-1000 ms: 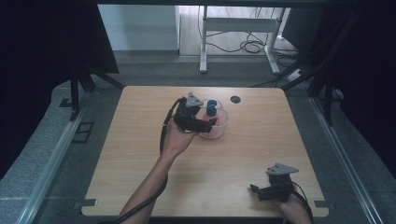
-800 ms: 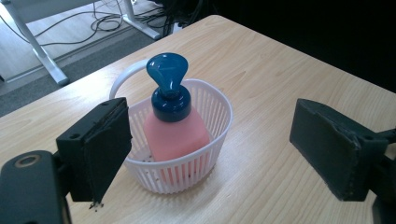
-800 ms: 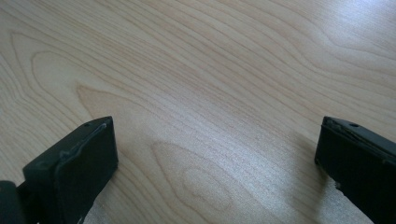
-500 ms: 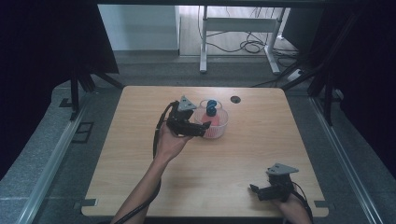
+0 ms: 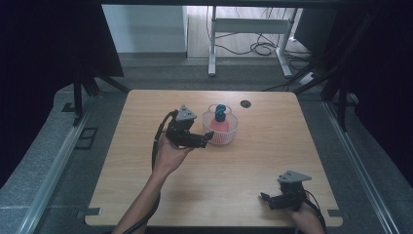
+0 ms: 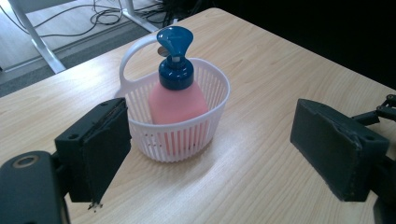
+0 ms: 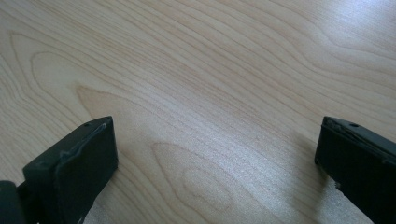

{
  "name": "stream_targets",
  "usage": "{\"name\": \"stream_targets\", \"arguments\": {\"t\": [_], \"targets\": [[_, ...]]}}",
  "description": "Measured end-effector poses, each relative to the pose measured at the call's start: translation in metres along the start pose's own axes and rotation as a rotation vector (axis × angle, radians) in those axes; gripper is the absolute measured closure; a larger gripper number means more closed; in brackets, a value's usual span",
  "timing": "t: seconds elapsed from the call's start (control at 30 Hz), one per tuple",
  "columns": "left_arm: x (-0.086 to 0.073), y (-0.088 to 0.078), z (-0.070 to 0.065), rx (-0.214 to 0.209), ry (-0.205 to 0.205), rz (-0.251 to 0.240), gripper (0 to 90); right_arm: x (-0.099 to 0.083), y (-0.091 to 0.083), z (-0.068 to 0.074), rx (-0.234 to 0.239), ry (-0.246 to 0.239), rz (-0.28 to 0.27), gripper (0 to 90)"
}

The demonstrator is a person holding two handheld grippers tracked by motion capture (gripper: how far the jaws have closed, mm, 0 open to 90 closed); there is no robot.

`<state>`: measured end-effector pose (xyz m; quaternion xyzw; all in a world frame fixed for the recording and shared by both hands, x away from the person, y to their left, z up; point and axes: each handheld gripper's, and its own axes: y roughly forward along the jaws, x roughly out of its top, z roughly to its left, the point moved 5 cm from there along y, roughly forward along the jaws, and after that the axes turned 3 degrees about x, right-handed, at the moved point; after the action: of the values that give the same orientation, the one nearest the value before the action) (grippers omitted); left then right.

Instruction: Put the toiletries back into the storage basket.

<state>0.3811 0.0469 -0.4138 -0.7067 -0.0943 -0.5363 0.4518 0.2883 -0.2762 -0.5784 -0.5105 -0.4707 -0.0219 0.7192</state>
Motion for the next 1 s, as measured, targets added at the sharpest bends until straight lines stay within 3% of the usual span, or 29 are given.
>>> {"name": "stream_targets", "arguments": {"t": [1.0], "targets": [[-0.035, -0.037, 0.007, 0.015, -0.044, -0.022, 12.0, 0.0, 0.0, 0.0, -0.003, 0.0, 0.0, 0.0]]}}
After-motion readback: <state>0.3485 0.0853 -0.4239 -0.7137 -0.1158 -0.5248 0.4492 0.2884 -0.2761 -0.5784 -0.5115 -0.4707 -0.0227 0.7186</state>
